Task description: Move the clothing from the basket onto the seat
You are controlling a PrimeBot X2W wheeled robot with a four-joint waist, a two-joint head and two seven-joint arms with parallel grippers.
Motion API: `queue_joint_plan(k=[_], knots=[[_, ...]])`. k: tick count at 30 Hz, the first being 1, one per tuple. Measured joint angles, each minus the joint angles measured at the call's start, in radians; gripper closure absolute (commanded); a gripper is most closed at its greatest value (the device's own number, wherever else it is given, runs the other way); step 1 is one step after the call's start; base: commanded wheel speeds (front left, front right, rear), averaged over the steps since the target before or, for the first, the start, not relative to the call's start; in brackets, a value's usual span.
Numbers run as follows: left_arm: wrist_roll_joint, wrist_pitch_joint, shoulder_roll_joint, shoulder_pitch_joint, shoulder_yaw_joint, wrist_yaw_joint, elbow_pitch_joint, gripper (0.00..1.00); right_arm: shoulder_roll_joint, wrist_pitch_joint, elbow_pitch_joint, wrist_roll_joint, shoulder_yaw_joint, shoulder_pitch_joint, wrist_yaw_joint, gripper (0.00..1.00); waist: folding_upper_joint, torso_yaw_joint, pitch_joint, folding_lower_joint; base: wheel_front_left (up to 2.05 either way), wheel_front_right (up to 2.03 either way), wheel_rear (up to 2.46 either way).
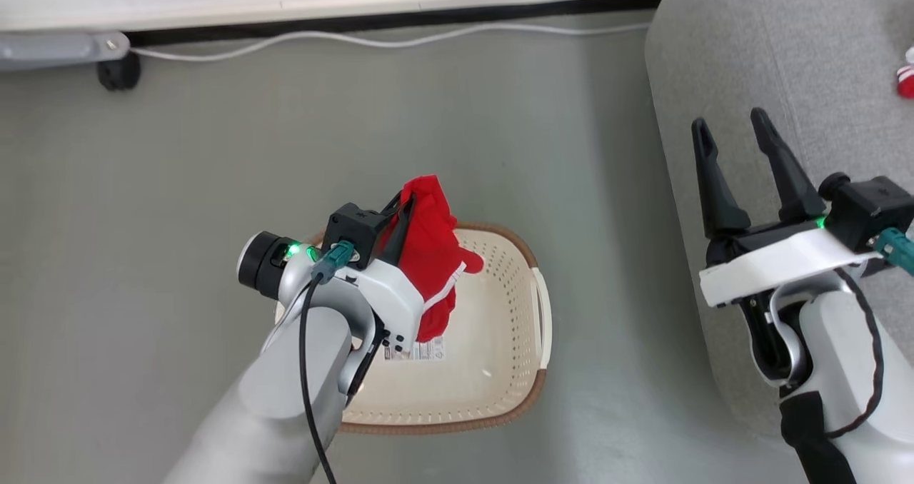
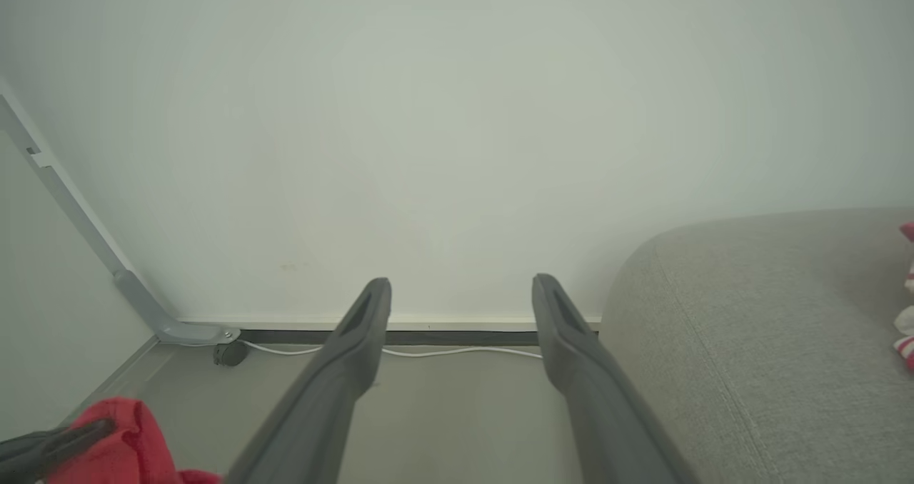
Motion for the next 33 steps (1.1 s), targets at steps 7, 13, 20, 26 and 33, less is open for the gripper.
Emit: queue_joint_plan(k=[7, 13, 20, 26, 33], knots=[[0.021, 0.0, 0.003, 0.087, 0.094, -0.001, -0.142, 1.0, 0.003, 0.0, 0.029, 0.0, 0.009, 0.048, 0.0, 0.0, 0.0, 0.021, -0.095, 0.0, 0.0, 0.0, 0.0], [0.049, 0.0, 0.009, 0.119, 0.158, -0.003, -0.247, 1.0, 0.011, 0.0, 0.049, 0.0, 0.019, 0.087, 0.0, 0.0, 0.0, 0.03, -0.161, 0.0, 0.0, 0.0, 0.0], [0.069, 0.0, 0.011, 0.131, 0.198, -0.015, -0.348, 1.0, 0.023, 0.0, 0.064, -0.006, 0.026, 0.131, 0.0, 0.0, 0.0, 0.039, -0.211, -0.0001, 0.0, 0.0, 0.0], [0.08, 0.0, 0.013, 0.131, 0.203, -0.019, -0.411, 1.0, 0.025, 0.0, 0.083, -0.006, 0.026, 0.152, 0.0, 0.0, 0.0001, 0.044, -0.232, 0.0, 0.0, 0.0, 0.0], [0.089, -0.003, 0.015, 0.101, 0.202, -0.028, -0.458, 1.0, 0.027, 0.0, 0.091, -0.006, 0.03, 0.162, 0.0, 0.0, 0.0, 0.048, -0.248, 0.0, 0.0, 0.0, 0.0]])
